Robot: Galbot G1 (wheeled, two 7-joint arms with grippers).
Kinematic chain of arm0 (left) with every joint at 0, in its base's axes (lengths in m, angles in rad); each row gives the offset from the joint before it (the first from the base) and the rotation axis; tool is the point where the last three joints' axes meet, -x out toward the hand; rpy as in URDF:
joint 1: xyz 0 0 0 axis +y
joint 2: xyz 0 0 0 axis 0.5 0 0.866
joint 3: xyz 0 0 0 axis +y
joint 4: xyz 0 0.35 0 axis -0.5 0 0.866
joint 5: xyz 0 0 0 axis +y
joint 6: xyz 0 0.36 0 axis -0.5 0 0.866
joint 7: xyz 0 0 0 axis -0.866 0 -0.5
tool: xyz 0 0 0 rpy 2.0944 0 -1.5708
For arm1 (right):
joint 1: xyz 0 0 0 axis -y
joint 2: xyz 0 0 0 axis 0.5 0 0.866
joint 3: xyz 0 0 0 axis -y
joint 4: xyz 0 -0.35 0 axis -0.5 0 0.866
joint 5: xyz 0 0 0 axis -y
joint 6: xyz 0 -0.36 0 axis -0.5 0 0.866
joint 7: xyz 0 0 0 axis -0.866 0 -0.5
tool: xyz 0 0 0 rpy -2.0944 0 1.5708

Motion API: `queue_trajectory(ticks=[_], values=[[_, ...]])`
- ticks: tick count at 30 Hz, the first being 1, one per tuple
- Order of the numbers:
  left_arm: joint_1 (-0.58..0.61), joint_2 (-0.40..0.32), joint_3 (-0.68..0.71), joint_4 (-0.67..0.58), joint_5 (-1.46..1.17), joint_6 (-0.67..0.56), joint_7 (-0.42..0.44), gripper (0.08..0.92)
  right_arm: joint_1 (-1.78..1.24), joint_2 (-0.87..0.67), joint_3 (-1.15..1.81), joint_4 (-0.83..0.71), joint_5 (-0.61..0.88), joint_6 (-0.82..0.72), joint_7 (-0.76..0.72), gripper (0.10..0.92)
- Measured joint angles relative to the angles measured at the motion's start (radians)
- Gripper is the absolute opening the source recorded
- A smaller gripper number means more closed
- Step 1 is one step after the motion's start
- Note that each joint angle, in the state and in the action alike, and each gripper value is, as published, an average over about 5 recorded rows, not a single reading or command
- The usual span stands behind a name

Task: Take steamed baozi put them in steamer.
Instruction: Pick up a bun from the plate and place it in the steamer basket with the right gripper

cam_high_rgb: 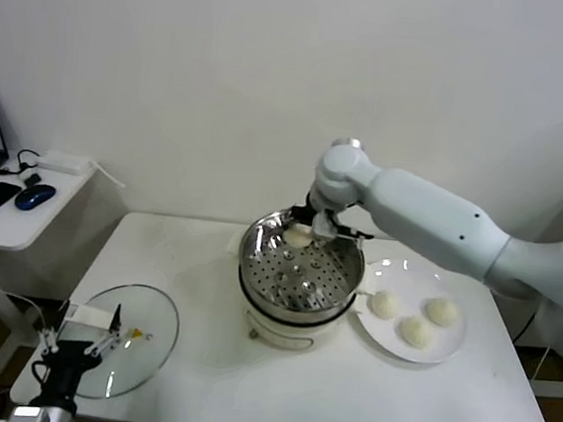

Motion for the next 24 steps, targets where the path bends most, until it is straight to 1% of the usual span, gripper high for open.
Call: queue_trajectory(ticks=[10, 20, 24], values=[[0.0, 0.0, 0.0, 0.011, -0.002, -0.002, 0.0, 0.823, -0.074, 0.046, 0.057, -0.066, -0.129, 0.044, 0.012, 0.696], [-0.002, 0.0, 0.002, 0.02, -0.002, 0.0, -0.001, 0.823, -0.12, 0.076, 0.1, -0.107, -0.2, 0.072, 0.025, 0.704], [-0.004, 0.001, 0.002, 0.023, -0.002, 0.001, -0.001, 0.823, -0.131, 0.082, 0.113, -0.116, -0.213, 0.081, 0.031, 0.76]])
